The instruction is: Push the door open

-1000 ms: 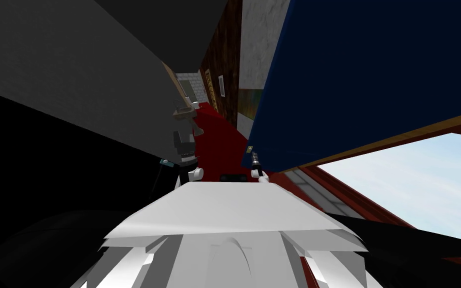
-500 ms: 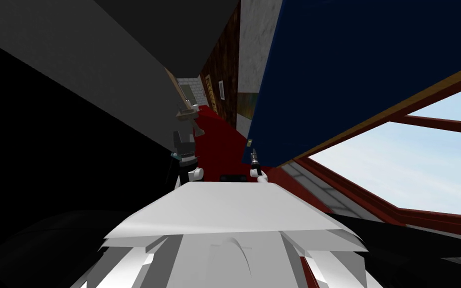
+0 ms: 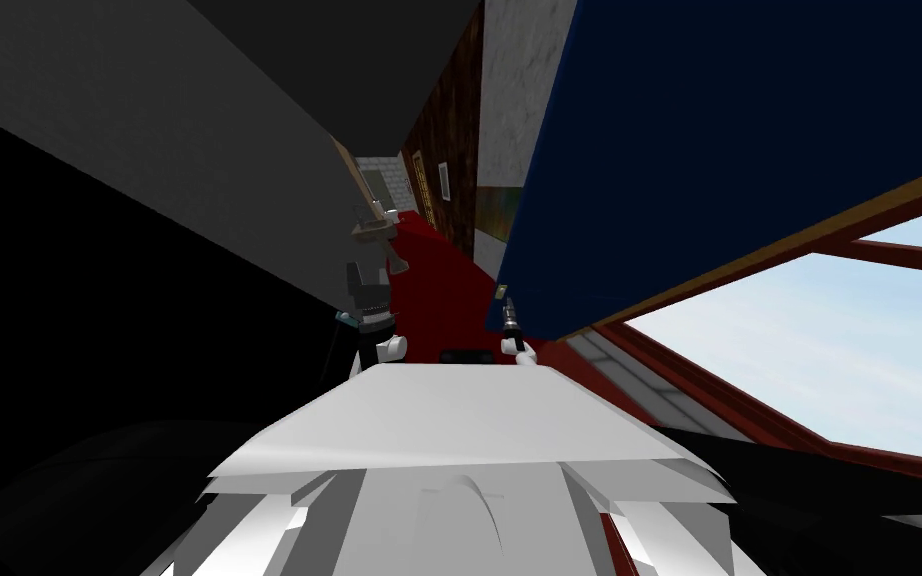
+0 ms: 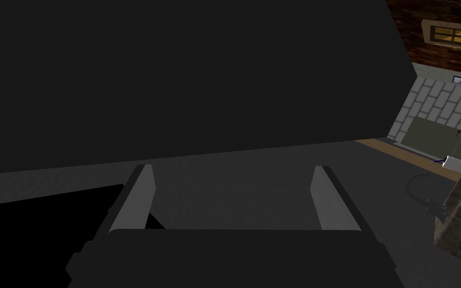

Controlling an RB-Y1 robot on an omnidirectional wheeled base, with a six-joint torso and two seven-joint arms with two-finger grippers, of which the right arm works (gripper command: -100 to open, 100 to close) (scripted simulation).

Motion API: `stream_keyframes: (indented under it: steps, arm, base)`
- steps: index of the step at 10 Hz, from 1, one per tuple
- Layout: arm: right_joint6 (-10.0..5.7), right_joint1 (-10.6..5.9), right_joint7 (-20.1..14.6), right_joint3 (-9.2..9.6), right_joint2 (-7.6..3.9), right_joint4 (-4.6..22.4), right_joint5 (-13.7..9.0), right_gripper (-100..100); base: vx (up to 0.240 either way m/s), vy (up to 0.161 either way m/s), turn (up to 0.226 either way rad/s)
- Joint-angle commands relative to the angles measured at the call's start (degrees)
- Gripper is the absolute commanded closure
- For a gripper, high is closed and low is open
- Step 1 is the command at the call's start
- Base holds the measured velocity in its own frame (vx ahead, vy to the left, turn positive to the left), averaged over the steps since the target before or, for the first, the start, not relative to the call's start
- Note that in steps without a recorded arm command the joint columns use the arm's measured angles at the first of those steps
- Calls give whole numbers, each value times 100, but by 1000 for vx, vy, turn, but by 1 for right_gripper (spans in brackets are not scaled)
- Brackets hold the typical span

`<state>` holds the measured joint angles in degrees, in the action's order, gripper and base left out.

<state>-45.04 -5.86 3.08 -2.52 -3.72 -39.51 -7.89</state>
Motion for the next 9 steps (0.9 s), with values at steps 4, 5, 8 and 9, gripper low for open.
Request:
stream_keyframes:
  steps: [4, 5, 8, 9]
  arm:
    - [-90, 27, 21, -54, 24, 19, -28, -100]
    - [-105, 29, 24, -62, 41, 26, -32, -100]
    - [-94, 25, 20, -56, 30, 25, -29, 100]
    - [-94, 25, 20, -56, 30, 25, -29, 100]
  base:
    - [239, -21, 34]
    - [262, -63, 21]
    - [14, -3, 2]
    - [-24, 6, 0]
